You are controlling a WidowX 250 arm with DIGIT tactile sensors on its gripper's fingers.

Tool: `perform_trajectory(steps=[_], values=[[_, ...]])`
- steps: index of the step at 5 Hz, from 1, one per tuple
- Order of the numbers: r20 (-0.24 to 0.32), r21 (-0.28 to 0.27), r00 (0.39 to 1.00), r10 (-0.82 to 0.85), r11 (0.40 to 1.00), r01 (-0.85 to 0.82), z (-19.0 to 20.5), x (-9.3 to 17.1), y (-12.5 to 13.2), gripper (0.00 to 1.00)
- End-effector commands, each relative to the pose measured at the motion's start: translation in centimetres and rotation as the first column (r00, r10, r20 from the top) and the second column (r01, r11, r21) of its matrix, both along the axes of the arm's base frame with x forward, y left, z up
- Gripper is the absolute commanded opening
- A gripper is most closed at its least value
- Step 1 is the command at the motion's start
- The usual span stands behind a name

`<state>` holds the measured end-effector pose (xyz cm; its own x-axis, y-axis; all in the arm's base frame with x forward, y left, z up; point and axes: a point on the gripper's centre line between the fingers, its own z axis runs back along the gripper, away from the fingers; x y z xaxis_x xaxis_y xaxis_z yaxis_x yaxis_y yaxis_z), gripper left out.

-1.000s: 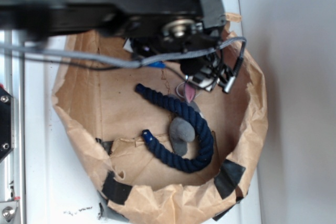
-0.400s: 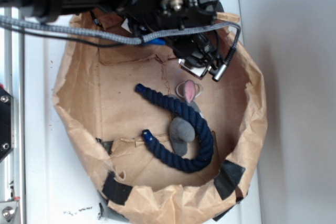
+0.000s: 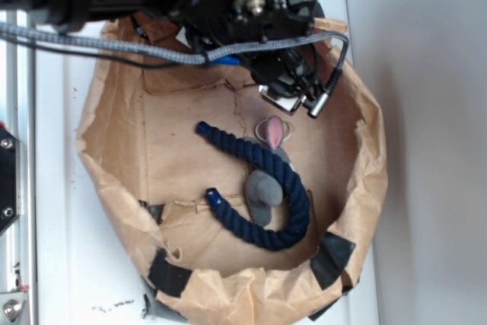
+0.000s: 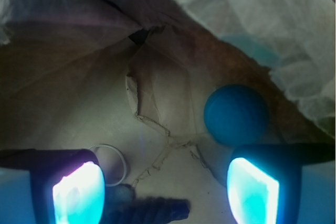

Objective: Grab the blue ball.

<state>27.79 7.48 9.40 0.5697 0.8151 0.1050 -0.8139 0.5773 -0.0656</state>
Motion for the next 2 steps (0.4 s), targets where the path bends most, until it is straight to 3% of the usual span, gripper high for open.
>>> perform_trajectory(steps=[1, 2], values=[[-0.003, 0.023, 0.959, 0.283, 0.959, -0.283, -1.2, -0.3, 3.5, 1.00], [0.010, 0.040, 0.939, 0.344, 0.938, -0.345, -2.0, -0.8, 4.8, 1.00]])
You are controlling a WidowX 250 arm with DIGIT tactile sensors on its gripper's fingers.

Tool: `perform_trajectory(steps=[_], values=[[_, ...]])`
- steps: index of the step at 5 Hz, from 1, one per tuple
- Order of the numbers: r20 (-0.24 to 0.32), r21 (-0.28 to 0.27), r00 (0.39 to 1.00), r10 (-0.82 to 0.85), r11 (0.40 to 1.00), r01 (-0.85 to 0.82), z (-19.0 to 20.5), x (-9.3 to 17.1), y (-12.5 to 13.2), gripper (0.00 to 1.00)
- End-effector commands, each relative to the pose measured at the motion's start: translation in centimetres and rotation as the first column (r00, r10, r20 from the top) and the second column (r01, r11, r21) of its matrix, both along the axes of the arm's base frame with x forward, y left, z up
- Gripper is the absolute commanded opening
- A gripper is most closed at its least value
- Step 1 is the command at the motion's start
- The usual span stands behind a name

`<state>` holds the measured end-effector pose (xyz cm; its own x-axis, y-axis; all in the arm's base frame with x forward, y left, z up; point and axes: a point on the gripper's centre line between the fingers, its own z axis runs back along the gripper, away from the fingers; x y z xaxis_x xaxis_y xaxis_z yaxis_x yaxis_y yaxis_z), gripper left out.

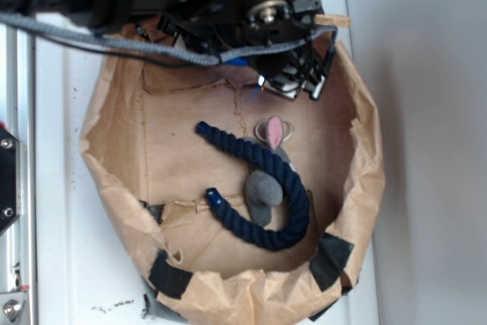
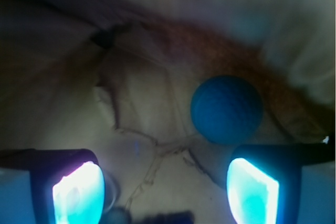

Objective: Grab the blue ball.

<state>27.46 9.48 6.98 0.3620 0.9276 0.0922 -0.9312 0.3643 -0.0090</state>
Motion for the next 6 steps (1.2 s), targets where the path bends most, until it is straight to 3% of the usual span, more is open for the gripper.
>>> perform_trajectory(steps=[1, 2, 6], values=[[0.039, 0.088, 0.986, 0.160, 0.983, -0.163, -1.4, -0.2, 4.0, 1.00], [0.051, 0.124, 0.985, 0.167, 0.977, -0.172, -2.6, 0.1, 4.5, 1.00], [-0.055, 0.030, 0.990, 0.129, 0.991, -0.127, 3.4, -1.5, 5.9, 1.00]])
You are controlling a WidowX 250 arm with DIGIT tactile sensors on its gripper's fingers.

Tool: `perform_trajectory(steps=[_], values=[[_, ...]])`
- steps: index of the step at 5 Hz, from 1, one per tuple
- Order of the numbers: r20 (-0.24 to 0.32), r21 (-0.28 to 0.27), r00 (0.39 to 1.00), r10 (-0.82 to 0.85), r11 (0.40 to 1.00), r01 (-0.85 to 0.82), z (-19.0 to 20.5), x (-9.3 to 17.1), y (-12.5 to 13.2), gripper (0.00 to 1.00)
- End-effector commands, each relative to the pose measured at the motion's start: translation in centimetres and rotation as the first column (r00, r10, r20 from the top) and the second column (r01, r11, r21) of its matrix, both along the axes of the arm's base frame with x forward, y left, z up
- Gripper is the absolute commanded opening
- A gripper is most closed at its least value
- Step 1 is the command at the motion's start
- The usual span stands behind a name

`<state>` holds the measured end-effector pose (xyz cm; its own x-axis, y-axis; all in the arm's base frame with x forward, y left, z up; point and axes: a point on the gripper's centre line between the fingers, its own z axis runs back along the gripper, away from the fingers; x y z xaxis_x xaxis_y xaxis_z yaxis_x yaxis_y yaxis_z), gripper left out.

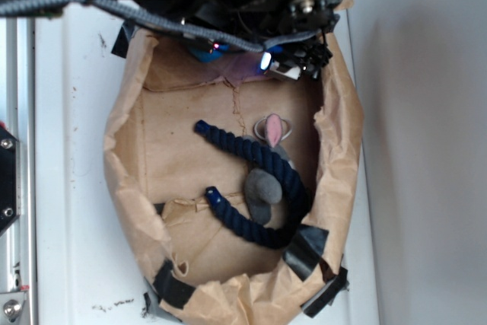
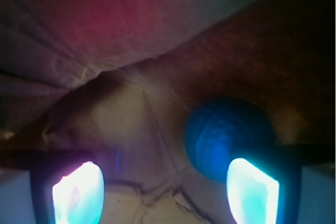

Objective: Grab the blue ball.

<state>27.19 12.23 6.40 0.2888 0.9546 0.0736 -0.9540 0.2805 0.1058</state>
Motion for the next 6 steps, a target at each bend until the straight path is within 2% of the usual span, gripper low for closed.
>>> perform_trajectory(steps=[1, 3, 5, 6], values=[[0.050, 0.026, 0.998, 0.037, 0.999, -0.039, 3.5, -1.6, 4.5, 1.00], [0.085, 0.103, 0.996, 0.032, 0.994, -0.040, 0.9, -1.9, 5.1, 1.00], [0.117, 0.222, 0.993, 0.021, 0.974, -0.047, -3.0, -1.4, 3.2, 1.00], [0.122, 0.215, 0.992, 0.044, 0.974, -0.069, -3.2, -1.4, 3.0, 0.00]])
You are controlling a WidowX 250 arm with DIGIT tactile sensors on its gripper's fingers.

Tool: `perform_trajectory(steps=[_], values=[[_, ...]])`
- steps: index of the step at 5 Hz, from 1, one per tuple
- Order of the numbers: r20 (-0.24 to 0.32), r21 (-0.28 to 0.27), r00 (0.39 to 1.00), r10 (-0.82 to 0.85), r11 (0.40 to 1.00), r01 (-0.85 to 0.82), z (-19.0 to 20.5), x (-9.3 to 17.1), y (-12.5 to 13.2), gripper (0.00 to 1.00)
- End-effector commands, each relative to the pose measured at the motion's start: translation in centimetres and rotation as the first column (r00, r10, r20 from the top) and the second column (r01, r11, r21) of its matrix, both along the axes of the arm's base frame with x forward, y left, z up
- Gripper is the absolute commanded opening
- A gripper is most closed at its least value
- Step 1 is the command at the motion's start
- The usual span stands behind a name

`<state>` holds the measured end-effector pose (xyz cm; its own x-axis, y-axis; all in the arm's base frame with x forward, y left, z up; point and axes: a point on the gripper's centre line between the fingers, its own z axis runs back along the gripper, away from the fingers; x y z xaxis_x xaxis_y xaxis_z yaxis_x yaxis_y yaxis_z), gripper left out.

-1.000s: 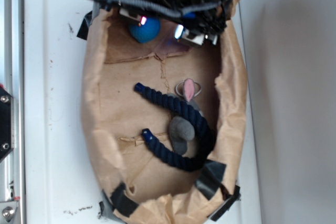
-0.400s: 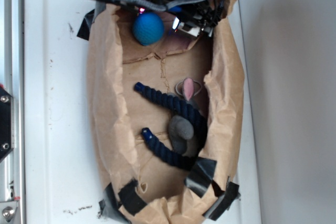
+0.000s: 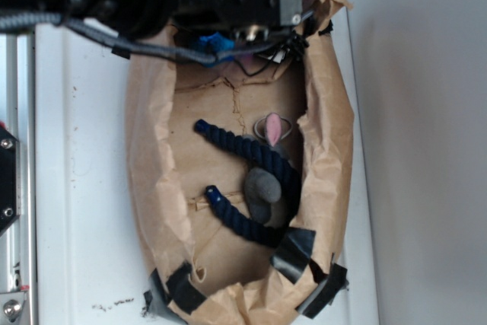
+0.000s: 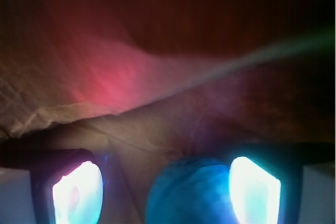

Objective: Grab the blue ball.

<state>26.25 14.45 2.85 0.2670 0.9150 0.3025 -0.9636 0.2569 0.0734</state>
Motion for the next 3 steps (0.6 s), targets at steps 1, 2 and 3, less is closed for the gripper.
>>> perform_trajectory(steps=[1, 2, 3], values=[[0.047, -0.022, 0.998, 0.031, 0.999, -0.030, 1.0, -0.7, 0.7, 0.00], [0.043, -0.045, 0.999, 0.010, 0.999, -0.008, 1.7, -0.8, 0.6, 0.00], [0.030, -0.106, 0.999, -0.039, 0.993, 0.042, 3.7, -1.2, 0.3, 0.00]])
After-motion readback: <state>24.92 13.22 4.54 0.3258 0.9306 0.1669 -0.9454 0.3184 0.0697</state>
